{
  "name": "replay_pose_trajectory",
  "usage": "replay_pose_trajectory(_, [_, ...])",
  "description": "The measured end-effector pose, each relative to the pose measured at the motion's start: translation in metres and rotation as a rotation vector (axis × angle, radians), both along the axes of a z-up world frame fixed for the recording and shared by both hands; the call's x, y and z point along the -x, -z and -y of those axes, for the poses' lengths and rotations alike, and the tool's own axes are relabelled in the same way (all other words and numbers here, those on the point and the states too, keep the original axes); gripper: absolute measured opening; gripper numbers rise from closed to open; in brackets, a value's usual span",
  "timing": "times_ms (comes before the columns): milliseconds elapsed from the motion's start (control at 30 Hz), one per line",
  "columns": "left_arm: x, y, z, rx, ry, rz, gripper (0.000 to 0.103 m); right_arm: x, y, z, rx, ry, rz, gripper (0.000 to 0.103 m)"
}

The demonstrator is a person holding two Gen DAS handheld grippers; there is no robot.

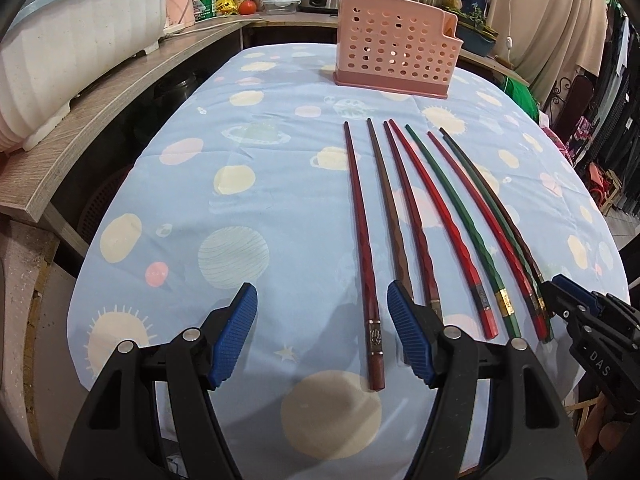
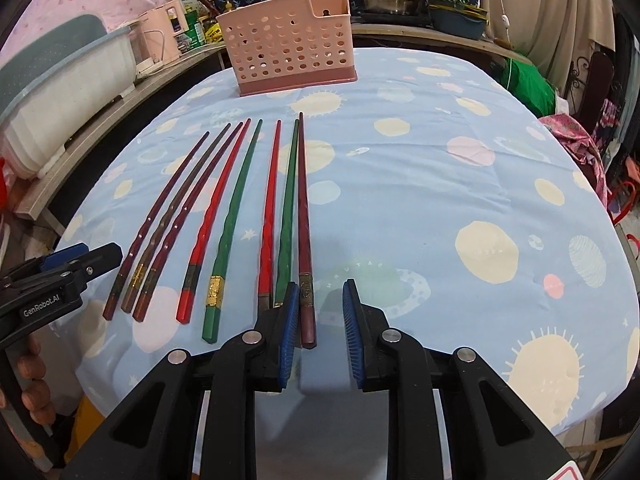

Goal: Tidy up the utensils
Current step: 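Grasp a brown chopstick with the right tool while the left tool grasps a dark red chopstick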

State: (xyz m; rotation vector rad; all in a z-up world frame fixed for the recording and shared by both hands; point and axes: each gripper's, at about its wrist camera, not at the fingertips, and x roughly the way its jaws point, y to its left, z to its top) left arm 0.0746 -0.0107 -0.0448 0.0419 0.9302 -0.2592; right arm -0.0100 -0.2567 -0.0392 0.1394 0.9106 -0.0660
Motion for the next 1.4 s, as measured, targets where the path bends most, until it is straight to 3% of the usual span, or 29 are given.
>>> replay_pose_trajectory(100, [0.002,0.003,0.001,-0.002,0.005,-0.007,0.064,0.000,0.001,0.005,-0.006,0.019,0.000,0.009])
replay_pose_trajectory(233, [0.004,0.006,0.003,-0.006,0.013,-0.015,0.064,0.000,0.001,0.011,-0.053,0.027,0.001,0.008])
replay_pose_trajectory(667, [0.011,0.013,0.003,-0.056,0.017,-0.014,0.062,0.000,0.001,0.010,-0.052,0.028,0.003,0.008])
replay_pose_trajectory(767, [0.012,0.012,0.003,-0.056,0.017,-0.011,0.057,0.000,0.002,0.010,-0.052,0.028,0.003,0.008])
replay_pose_trajectory(867, [0.014,0.011,0.002,-0.050,0.024,-0.010,0.045,0.000,0.001,0.010,-0.054,0.029,0.003,0.008])
replay_pose_trajectory(933, [0.014,0.010,0.002,-0.042,0.033,-0.011,0.032,0.000,0.001,0.010,-0.057,0.030,0.003,0.008])
replay_pose_trajectory(1133, [0.015,0.009,0.003,-0.014,0.057,-0.023,0.010,0.000,0.001,0.011,-0.064,0.031,0.003,0.008])
replay_pose_trajectory(1400, [0.011,0.004,0.001,0.037,0.061,-0.054,0.007,0.001,-0.002,0.018,-0.090,0.045,0.005,0.008])
